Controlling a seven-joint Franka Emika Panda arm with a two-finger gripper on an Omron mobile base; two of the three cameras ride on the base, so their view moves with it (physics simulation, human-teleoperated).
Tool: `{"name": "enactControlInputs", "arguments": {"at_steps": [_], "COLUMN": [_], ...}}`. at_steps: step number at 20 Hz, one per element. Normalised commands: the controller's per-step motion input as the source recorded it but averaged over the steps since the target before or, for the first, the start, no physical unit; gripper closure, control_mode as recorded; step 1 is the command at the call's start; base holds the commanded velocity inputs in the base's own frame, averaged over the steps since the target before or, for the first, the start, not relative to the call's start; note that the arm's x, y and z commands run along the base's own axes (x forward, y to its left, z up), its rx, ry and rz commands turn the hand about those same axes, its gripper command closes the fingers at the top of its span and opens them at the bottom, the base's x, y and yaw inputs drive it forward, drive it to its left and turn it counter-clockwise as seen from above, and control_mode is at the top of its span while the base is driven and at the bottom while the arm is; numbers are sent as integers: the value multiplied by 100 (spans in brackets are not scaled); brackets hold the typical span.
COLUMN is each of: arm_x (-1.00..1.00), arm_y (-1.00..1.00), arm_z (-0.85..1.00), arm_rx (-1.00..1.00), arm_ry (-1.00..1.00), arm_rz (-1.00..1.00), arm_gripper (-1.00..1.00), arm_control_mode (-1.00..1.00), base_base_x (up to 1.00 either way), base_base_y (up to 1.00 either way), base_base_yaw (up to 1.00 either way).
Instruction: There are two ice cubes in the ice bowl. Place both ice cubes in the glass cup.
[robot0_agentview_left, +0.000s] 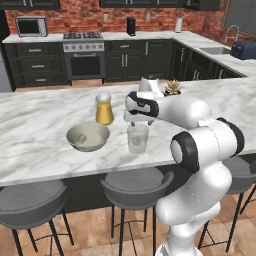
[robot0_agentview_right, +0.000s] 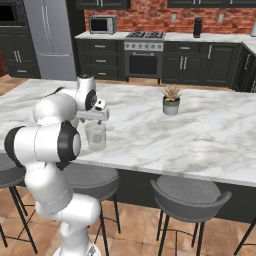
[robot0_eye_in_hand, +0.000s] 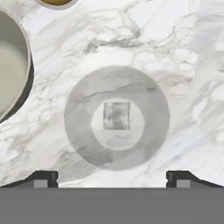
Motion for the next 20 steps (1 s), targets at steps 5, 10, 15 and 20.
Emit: {"name": "enactControlInputs", "arguments": {"at_steps": [5,10,15,20], "arm_x": [-100,-74,-20,0], "arm_y": [-20,26,79,97], "arm_z": [1,37,48,31], "arm_rx": [1,0,0,0], "arm_ry": [0,0,0,3], "arm_rz": [-3,0,0,1], "arm_gripper": [-100,-100,-100,-100], "arm_control_mode": [-100,-100,-100,-100], "base_base_x": [0,0,0,0], "base_base_y": [0,0,0,0], "base_base_yaw": [0,0,0,0]}}
